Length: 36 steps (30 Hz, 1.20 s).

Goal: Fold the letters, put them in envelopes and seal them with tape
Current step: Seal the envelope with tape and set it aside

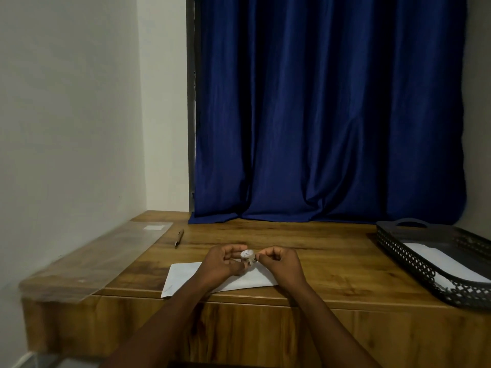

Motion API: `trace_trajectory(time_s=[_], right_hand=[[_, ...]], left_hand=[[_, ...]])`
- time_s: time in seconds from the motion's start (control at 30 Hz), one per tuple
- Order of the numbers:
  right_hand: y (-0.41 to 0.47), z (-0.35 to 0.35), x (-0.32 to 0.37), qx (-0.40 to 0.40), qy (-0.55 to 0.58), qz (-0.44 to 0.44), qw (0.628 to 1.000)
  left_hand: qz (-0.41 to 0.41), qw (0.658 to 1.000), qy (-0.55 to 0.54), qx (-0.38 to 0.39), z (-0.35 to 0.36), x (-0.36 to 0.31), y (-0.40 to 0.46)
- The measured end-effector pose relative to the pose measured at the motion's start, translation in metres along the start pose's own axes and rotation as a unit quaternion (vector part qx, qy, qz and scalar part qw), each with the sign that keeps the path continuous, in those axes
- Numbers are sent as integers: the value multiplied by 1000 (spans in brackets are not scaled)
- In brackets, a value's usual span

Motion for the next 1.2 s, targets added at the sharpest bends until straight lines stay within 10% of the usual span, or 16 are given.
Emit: trace_trajectory(time_s=[0.8, 1.2], right_hand=[[6, -13, -11, -66, 121, 56, 989], [2, -1, -9, 4, 35, 43, 998]], left_hand=[[-40, 995, -59, -73, -15, -4, 4], [-58, 909, 327, -250, -147, -19, -17]])
Point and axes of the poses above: each hand's wrist, its own y-axis towards the middle knuckle, its own z-axis out of the palm, x = y × z, the point moved 7 cm from there along y, towards the middle knuckle, and after that the axes turned 5 degrees about -z, right-handed, at the moved point
